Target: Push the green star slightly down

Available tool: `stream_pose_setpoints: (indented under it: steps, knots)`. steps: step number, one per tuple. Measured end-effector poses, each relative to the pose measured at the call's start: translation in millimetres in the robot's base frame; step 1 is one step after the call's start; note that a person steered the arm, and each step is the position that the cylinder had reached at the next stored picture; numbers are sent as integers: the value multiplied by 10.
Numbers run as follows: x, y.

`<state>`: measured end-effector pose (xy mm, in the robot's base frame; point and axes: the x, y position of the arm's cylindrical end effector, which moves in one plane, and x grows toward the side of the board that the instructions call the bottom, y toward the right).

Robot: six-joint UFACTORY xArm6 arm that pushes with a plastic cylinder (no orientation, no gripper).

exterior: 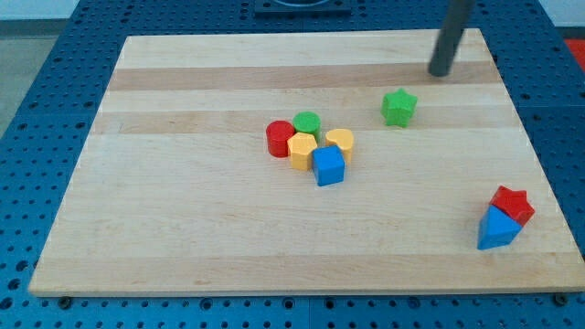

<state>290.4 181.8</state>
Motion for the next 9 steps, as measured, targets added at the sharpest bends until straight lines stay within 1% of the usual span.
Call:
stream_pose_setpoints:
  steps: [1, 3, 4, 5, 6, 7, 8, 9]
  knots:
    - [145, -276]
    - [649, -329]
    - [726, -383]
    - [511, -584]
    - [502, -960]
    - [758, -832]
    - [782, -400]
    - [808, -209]
